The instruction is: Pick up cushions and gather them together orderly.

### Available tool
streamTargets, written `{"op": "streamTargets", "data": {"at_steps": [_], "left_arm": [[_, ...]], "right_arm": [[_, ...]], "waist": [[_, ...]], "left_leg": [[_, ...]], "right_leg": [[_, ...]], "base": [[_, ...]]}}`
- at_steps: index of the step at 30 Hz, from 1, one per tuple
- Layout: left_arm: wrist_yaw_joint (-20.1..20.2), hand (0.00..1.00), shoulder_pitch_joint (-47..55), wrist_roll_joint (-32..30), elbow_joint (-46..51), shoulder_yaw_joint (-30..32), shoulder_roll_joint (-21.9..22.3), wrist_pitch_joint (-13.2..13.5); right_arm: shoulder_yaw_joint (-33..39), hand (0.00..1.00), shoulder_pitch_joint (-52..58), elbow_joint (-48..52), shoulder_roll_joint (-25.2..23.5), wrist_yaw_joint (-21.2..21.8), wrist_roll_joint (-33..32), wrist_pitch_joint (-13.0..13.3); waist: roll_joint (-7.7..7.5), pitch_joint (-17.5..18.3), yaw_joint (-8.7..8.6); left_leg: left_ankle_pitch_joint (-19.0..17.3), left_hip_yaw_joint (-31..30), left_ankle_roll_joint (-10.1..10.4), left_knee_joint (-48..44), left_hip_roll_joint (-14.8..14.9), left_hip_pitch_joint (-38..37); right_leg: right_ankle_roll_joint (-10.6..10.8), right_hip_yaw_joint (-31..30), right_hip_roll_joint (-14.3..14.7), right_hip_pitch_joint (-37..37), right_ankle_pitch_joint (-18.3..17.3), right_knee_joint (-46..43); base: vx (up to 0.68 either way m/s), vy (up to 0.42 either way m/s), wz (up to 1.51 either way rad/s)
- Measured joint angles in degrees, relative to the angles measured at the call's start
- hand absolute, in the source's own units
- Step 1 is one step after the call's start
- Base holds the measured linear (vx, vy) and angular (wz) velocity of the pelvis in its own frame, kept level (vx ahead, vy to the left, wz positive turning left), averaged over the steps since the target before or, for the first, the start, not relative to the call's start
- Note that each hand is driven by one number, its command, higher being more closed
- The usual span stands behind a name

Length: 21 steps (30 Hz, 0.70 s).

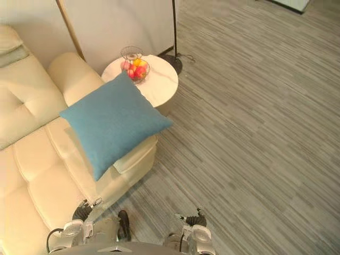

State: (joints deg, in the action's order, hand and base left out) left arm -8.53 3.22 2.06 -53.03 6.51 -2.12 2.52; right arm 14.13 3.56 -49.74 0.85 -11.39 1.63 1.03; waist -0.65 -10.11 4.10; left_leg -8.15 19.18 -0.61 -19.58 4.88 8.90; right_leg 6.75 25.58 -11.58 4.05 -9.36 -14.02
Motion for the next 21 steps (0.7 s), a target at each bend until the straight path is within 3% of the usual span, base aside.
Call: {"op": "streamTargets", "data": {"at_steps": [1, 3, 4, 5, 6, 8, 10, 11, 12, 13, 14, 16, 21], "left_arm": [[0.00, 0.00, 0.11, 0.02, -0.32, 0.27, 0.09, -0.02], [0.00, 0.00, 0.49, -0.02, -0.51, 0.57, -0.15, -0.12], [-0.02, 0.00, 0.86, -0.06, -0.40, 0.47, -0.64, -0.13], [-0.03, 0.00, 1.05, -0.10, -0.41, 0.23, -1.11, -0.18], [-0.05, 0.00, 1.20, -0.33, -0.51, 0.06, -1.54, -0.40], [-0.03, 0.00, 1.12, -0.63, -0.48, 0.04, -1.28, -0.39], [-0.07, 0.00, 0.97, -0.83, -0.55, 0.05, -1.20, -0.39], [-0.08, 0.00, 1.23, -1.02, -0.62, 0.19, -1.27, -0.38], [-0.07, 0.00, 0.88, -1.11, -0.91, 0.69, -1.50, -0.26], [-0.19, 0.00, 0.66, -1.07, -1.24, 0.97, -1.08, -0.26], [-0.41, 0.00, 0.76, -1.11, -1.25, 1.43, 0.46, -0.15], [-0.67, 0.00, 0.75, -1.14, -1.27, 1.97, 1.15, -0.17], [-0.68, 0.00, 0.74, -1.17, -1.65, 2.39, 1.85, -0.15]], "right_arm": [[-0.23, 0.00, -0.35, -0.81, 0.21, 0.00, 0.22, -0.05], [-1.15, 0.00, -0.28, -0.74, -0.05, 0.05, 0.57, -0.26], [-1.62, 0.00, 0.51, -0.35, -0.51, 0.17, 0.21, -0.02], [-2.09, 0.00, 0.82, -0.23, -0.47, 0.15, 0.52, 0.12], [-3.08, 0.00, 1.05, -0.24, -0.47, 0.22, 0.51, 0.02], [-3.39, 0.00, 1.16, -0.23, -0.41, 0.18, 0.49, 0.10], [-3.35, 0.00, 0.98, -0.01, -0.41, 0.19, 0.26, 0.41], [-3.39, 0.00, 1.19, 0.39, -0.55, 0.13, 0.33, 0.38], [-3.10, 0.00, 1.75, 0.46, -0.60, 0.20, 0.04, 0.36], [-2.82, 0.00, 1.68, 0.55, -0.55, 0.15, 0.06, 0.29], [-1.78, 0.00, 1.89, 1.47, -0.24, 0.09, 0.07, 0.09], [-1.63, 0.00, 1.82, 2.12, -0.29, 0.13, 0.25, -0.01], [-1.49, 0.00, 3.48, 3.89, -0.65, 0.16, 0.39, -0.02]], "waist": [[0.00, -0.02, -0.50], [-1.25, 0.18, -1.35], [-1.84, 0.33, -1.92], [-1.49, 0.24, -2.60], [-2.32, 0.73, -3.43], [-2.56, 0.82, -3.35], [-2.21, 0.63, -3.63], [-2.65, 0.72, -3.91], [-3.45, 0.73, -3.72], [-2.96, 0.90, -3.16], [-1.52, 1.18, -2.58], [0.14, 1.17, -2.51], [0.29, 1.41, -2.36]], "left_leg": [[-1.88, -0.37, -0.60, 1.20, -0.56, -0.74], [-2.23, -1.97, -0.77, 3.87, -3.19, -3.27], [-1.95, -3.56, -1.19, 4.94, -4.09, -4.81], [-1.95, -4.78, -1.28, 4.98, -4.19, -5.07], [-1.68, -8.47, -1.87, 5.09, -4.00, -5.33], [-1.21, -11.60, -1.31, 6.13, -3.67, -5.65], [-0.81, -14.71, -0.22, 6.87, -2.94, -6.09], [-0.72, -16.47, 1.53, 6.55, -3.05, -5.90], [-1.68, -18.27, 2.96, 5.53, -3.63, -6.15], [-1.93, -18.51, 3.14, 5.25, -2.81, -6.36], [-2.08, -16.91, 3.60, 5.08, -0.95, -5.96], [-1.70, -16.79, 4.46, 5.83, 0.12, -6.15], [-0.46, -16.04, 5.44, 9.50, 1.05, -9.14]], "right_leg": [[0.60, -0.44, -1.57, -1.38, -1.62, -5.48], [-0.49, -3.29, -6.27, -6.93, -1.74, -20.73], [-1.00, -6.38, -7.12, -9.78, -1.55, -26.88], [-0.79, -8.55, -6.24, -10.84, -3.13, -28.78], [-1.22, -12.74, -2.50, -12.86, -7.07, -28.36], [-1.49, -14.94, 1.01, -15.02, -8.27, -23.33], [-1.88, -18.51, 4.06, -16.98, -7.48, -16.22], [-1.64, -21.87, 5.15, -16.31, -3.49, -8.07], [-2.63, -21.43, 4.70, -14.80, 3.51, -5.53], [-2.53, -20.50, 4.98, -14.24, 3.60, -5.45], [-3.19, -18.85, 5.90, -13.82, 3.06, -4.71], [-3.52, -17.48, 6.56, -13.50, 2.72, -4.90], [-3.76, -15.45, 7.47, -9.58, 2.46, -2.22]], "base": [[0.01, 0.063, 0.17], [0.04, 0.034, 0.38], [0.11, 0.014, 0.56], [0.19, -0.046, 1.01], [0.14, -0.080, 0.97], [0.17, -0.142, 1.06], [0.16, -0.169, 0.99], [0.15, -0.208, 1.11], [0.20, -0.266, 0.97], [0.19, -0.240, 0.63], [0.17, -0.164, 0.23], [0.19, -0.162, 0.27], [0.10, -0.069, 0.20]]}}
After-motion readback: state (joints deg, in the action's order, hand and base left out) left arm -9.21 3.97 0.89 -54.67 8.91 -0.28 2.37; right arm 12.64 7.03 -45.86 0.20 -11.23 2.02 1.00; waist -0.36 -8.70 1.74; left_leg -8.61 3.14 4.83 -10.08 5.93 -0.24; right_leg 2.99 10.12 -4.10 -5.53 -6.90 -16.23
